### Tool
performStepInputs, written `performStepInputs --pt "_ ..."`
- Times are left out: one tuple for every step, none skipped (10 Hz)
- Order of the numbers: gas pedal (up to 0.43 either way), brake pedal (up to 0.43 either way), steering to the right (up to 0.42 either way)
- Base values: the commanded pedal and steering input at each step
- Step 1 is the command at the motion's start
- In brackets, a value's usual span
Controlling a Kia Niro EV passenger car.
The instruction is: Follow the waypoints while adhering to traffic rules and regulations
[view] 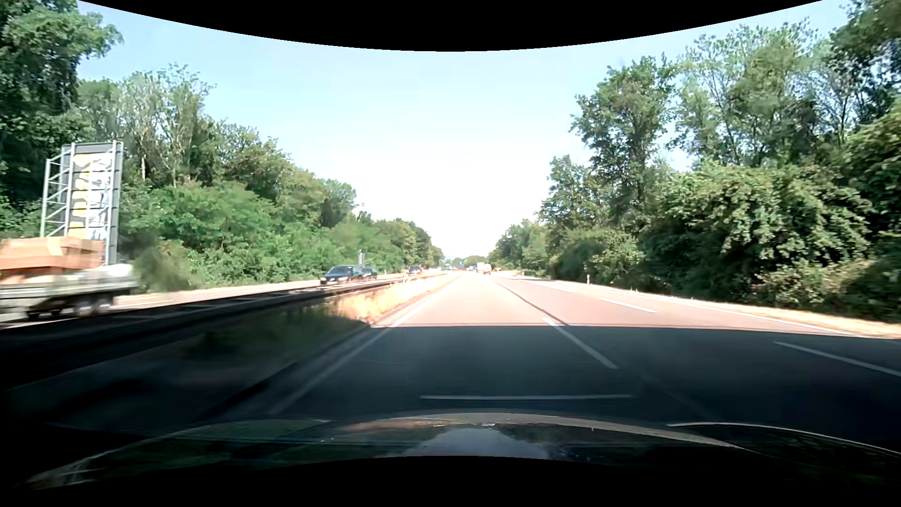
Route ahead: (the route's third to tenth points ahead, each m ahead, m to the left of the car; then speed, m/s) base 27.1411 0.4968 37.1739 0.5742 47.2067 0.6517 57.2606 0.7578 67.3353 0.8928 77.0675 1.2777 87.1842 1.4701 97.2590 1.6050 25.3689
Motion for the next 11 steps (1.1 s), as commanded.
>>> performStepInputs --pt "0.189 0.000 0.000" --pt "0.189 0.000 0.000" --pt "0.189 0.000 0.000" --pt "0.189 0.000 0.000" --pt "0.189 0.000 0.000" --pt "0.189 0.000 0.000" --pt "0.189 0.000 0.000" --pt "0.189 0.000 0.000" --pt "0.189 0.000 0.000" --pt "0.189 0.000 0.000" --pt "0.189 0.000 0.000"
